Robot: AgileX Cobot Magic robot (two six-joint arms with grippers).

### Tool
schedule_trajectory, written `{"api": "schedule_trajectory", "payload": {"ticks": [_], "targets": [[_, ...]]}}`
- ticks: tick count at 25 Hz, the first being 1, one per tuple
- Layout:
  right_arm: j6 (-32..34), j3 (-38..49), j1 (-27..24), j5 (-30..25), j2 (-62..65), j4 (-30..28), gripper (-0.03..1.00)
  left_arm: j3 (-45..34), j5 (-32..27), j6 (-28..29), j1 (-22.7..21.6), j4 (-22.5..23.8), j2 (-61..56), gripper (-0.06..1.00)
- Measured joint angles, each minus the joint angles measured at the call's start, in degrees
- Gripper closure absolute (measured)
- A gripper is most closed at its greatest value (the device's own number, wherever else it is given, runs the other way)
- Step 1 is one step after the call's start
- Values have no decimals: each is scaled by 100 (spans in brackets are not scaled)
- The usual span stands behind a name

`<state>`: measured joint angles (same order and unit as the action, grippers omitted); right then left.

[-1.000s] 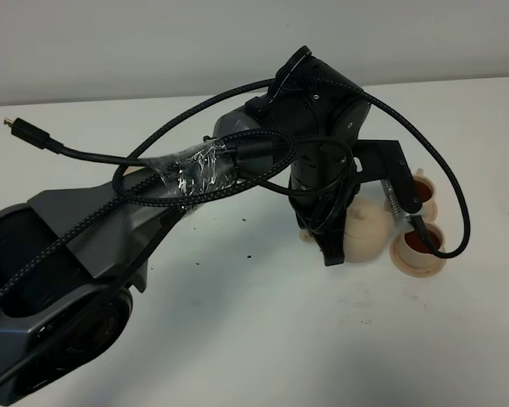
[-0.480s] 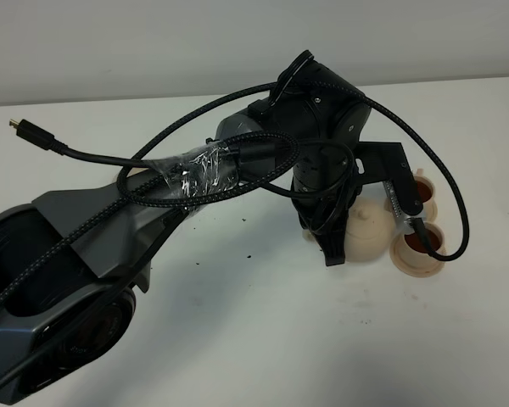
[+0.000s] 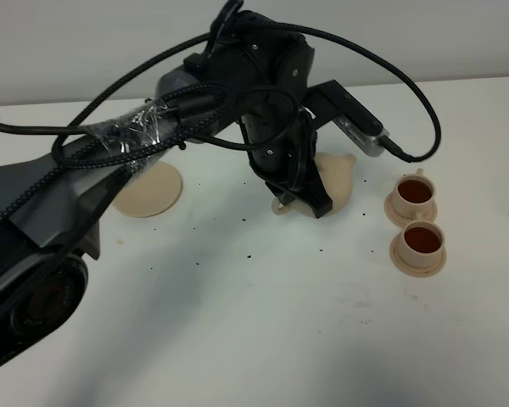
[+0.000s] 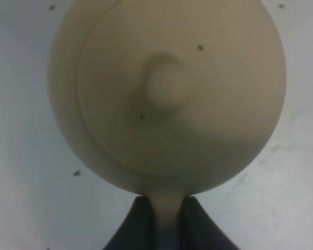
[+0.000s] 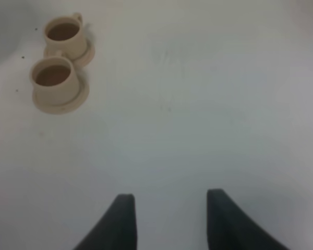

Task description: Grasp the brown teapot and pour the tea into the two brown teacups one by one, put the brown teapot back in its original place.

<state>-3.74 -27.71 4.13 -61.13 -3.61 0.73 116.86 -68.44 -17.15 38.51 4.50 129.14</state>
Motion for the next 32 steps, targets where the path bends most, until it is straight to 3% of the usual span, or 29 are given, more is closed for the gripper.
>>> {"api": "schedule_trajectory", "payload": {"ticks": [8, 13, 23, 32], "targets": [[0, 0, 0, 0, 0, 0, 64, 0, -1, 859, -889, -68, -224, 82], [0, 0, 0, 0, 0, 0, 64, -111, -1, 918, -1449, -339, -255, 82], [0, 0, 0, 0, 0, 0, 64, -1557, 29, 990, -2276, -175, -658, 82], [0, 0, 0, 0, 0, 0, 64, -2941, 1189, 1122, -2919, -149, -1262, 82]]}}
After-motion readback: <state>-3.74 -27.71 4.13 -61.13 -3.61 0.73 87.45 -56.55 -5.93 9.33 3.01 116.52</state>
